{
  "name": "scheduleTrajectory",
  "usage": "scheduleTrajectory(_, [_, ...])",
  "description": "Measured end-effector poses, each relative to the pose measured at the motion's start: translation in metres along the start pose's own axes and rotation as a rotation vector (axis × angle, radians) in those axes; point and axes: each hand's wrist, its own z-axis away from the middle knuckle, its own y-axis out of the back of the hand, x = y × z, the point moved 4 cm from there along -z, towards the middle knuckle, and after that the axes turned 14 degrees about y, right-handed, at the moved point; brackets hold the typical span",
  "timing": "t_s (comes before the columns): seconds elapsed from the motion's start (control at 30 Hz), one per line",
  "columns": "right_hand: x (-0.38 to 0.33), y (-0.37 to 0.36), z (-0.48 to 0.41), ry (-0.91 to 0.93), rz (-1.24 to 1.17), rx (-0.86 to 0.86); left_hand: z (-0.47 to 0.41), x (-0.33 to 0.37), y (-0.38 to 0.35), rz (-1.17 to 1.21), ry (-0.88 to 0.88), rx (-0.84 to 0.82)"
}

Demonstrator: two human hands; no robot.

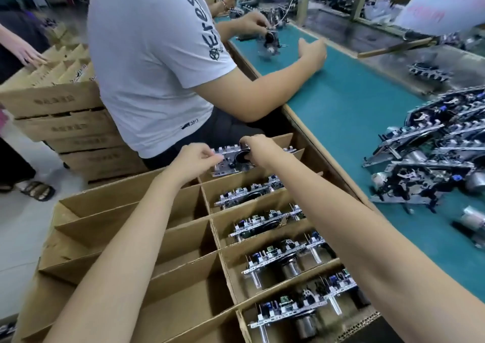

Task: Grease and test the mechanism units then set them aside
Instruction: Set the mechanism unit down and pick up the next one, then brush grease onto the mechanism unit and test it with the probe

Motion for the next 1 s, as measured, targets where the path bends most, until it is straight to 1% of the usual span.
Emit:
scheduleTrajectory(0.1, [-0.008, -0.012, -0.004, -0.020, -0.017, -0.114, 0.000, 0.002, -0.008, -0.088, 0.044, 0.086])
scheduleTrajectory(0.17, [-0.015, -0.021, -0.006, -0.052, -0.065, -0.204, -0.001, 0.002, -0.011, -0.113, 0.090, 0.093])
scheduleTrajectory(0.23, [-0.021, -0.023, -0.003, -0.051, -0.114, -0.200, 0.001, 0.004, -0.013, -0.110, 0.103, 0.078])
scheduleTrajectory(0.33, [-0.025, -0.006, 0.012, -0.023, -0.147, -0.048, 0.007, 0.016, -0.014, -0.027, 0.045, 0.104])
scheduleTrajectory(0.47, [-0.031, 0.044, 0.043, -0.020, -0.263, 0.262, 0.029, 0.053, -0.017, 0.126, -0.091, 0.177])
scheduleTrajectory(0.53, [-0.032, 0.072, 0.065, -0.028, -0.281, 0.383, 0.046, 0.078, -0.021, 0.213, -0.151, 0.202])
scheduleTrajectory(0.63, [-0.026, 0.108, 0.106, -0.074, -0.305, 0.524, 0.075, 0.120, -0.036, 0.275, -0.268, 0.183])
scheduleTrajectory(0.73, [-0.012, 0.136, 0.156, -0.145, -0.278, 0.630, 0.107, 0.165, -0.060, 0.284, -0.418, 0.145])
scheduleTrajectory(0.8, [0.001, 0.149, 0.191, -0.196, -0.241, 0.657, 0.124, 0.193, -0.082, 0.246, -0.508, 0.114])
scheduleTrajectory(0.87, [0.016, 0.157, 0.225, -0.259, -0.204, 0.646, 0.135, 0.220, -0.108, 0.144, -0.559, 0.067])
scheduleTrajectory(1.0, [0.038, 0.165, 0.294, -0.369, -0.191, 0.657, 0.144, 0.258, -0.156, -0.310, -0.558, -0.003])
